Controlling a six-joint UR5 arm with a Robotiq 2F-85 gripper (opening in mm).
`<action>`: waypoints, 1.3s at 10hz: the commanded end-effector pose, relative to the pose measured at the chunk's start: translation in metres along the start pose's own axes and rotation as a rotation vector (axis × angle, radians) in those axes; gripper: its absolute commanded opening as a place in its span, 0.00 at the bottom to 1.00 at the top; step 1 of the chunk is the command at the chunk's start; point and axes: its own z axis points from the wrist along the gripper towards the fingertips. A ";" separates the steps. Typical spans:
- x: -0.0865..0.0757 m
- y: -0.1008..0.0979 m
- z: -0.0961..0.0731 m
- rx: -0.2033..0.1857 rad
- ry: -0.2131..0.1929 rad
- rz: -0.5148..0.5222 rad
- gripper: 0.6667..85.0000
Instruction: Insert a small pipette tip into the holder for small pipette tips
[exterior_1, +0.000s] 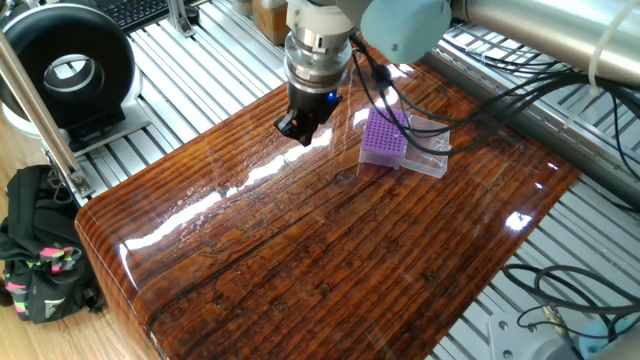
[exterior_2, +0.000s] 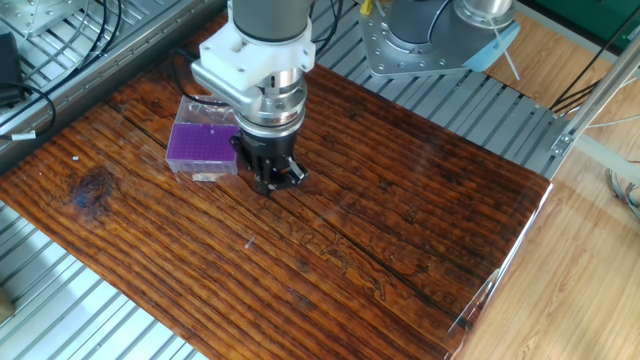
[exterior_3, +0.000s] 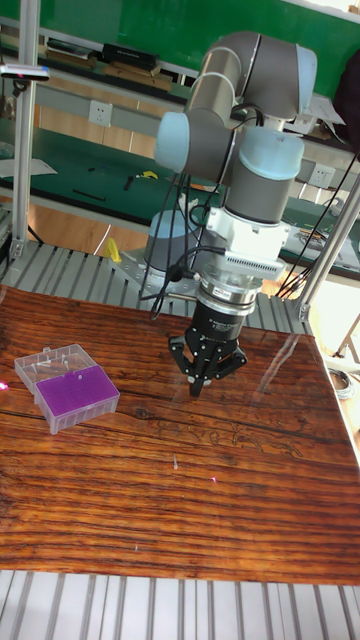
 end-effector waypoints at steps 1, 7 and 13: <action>-0.001 0.001 0.002 -0.005 -0.017 0.018 0.00; 0.010 -0.015 0.010 0.003 0.010 -0.023 0.00; 0.007 -0.039 0.006 0.073 0.022 -0.072 0.00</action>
